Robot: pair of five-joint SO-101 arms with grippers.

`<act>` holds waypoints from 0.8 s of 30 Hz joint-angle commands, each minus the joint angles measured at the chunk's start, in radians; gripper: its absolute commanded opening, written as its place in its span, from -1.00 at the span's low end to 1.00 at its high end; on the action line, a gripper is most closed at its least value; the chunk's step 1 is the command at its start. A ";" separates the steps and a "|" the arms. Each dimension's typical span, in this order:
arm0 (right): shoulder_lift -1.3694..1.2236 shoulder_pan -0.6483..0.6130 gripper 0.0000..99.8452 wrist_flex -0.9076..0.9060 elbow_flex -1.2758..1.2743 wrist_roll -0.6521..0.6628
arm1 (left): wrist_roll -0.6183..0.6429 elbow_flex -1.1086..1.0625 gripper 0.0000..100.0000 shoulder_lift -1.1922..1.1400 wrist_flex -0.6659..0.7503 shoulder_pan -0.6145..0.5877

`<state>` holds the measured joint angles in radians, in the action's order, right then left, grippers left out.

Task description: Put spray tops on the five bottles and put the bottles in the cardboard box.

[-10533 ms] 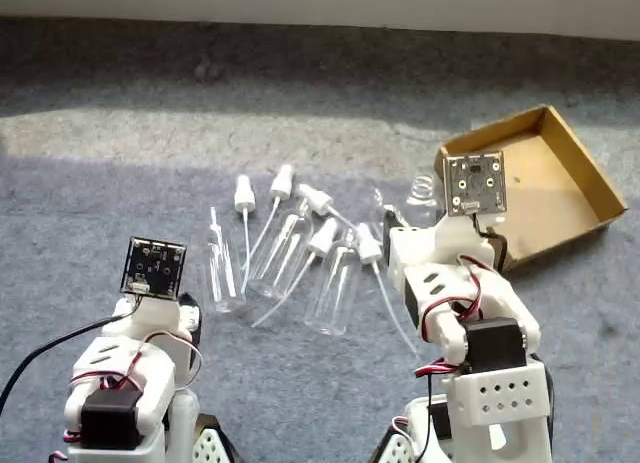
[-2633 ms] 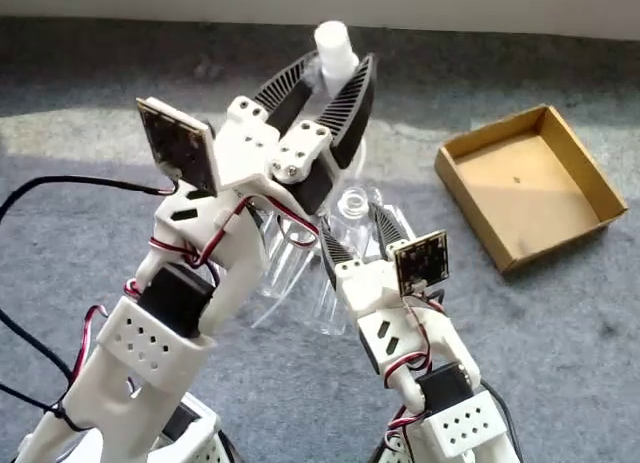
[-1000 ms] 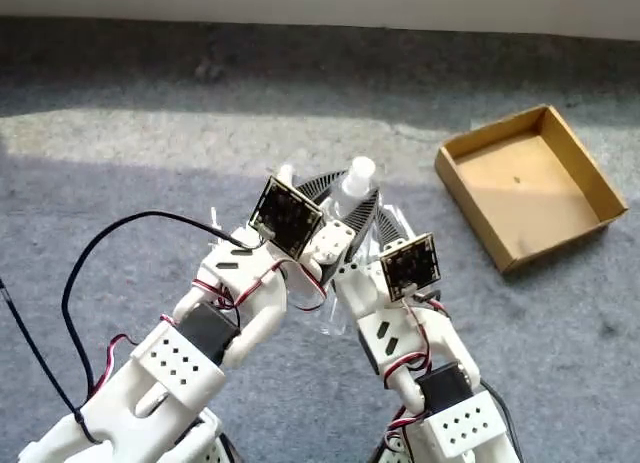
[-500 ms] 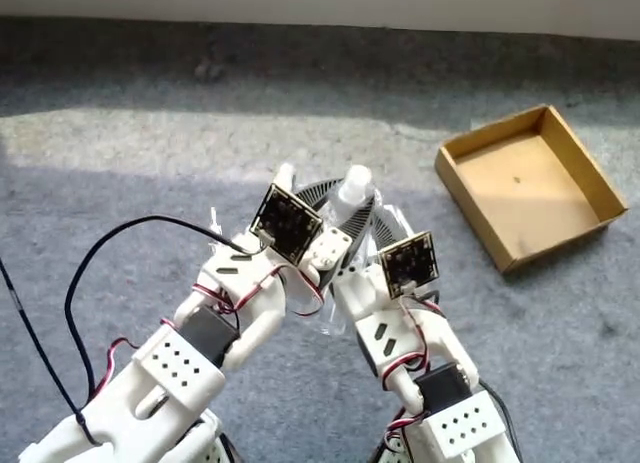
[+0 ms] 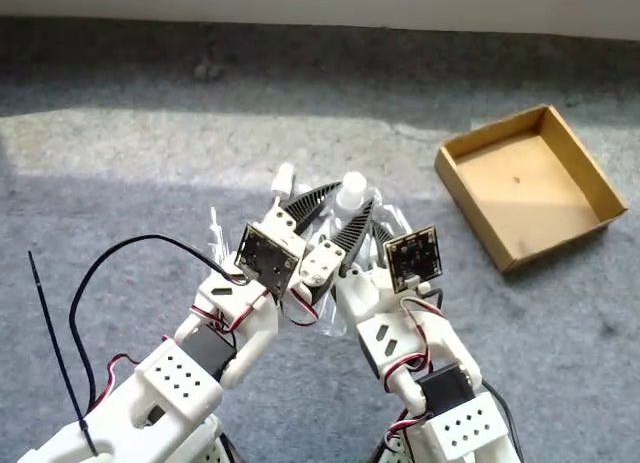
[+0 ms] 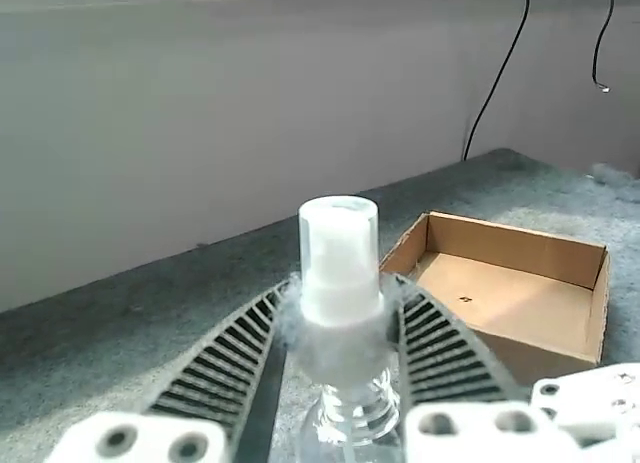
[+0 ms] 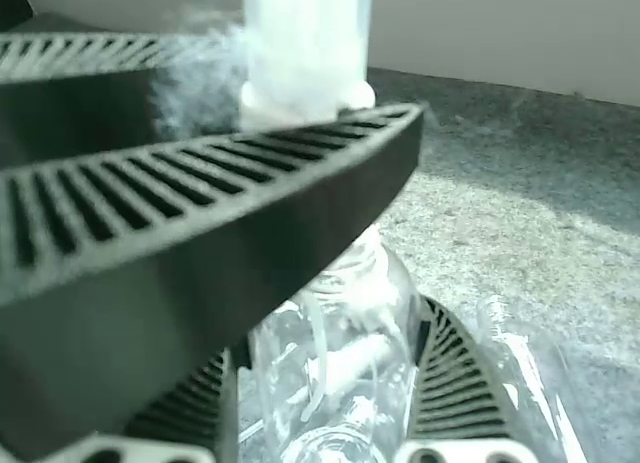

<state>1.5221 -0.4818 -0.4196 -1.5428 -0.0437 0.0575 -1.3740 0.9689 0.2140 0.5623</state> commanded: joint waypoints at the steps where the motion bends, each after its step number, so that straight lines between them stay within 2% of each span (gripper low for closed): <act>1: 0.015 -0.002 -0.84 -0.007 0.073 -0.012 | 0.141 0.010 -0.99 -0.004 0.014 -0.022; 4: 0.015 -0.002 -0.84 -0.007 0.073 -0.012 | 0.196 0.041 -0.99 -0.012 -0.048 -0.048; 7: 0.015 -0.002 -0.84 -0.007 0.076 -0.012 | 0.198 0.088 -0.99 -0.012 -0.196 -0.045; 10: 0.015 -0.004 -0.84 -0.007 0.076 -0.011 | 0.198 0.120 -0.99 -0.004 -0.282 -0.045; 15: 0.015 -0.005 -0.84 -0.007 0.073 0.087 | 0.198 0.134 -0.99 -0.004 -0.256 -0.036; 24: 0.015 -0.002 -0.84 -0.012 0.074 0.058 | 0.193 0.131 -0.99 -0.004 -0.255 -0.013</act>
<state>1.5221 -0.4833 -0.4227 -1.5428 0.0176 0.2432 -1.2697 0.9705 -0.0284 0.5347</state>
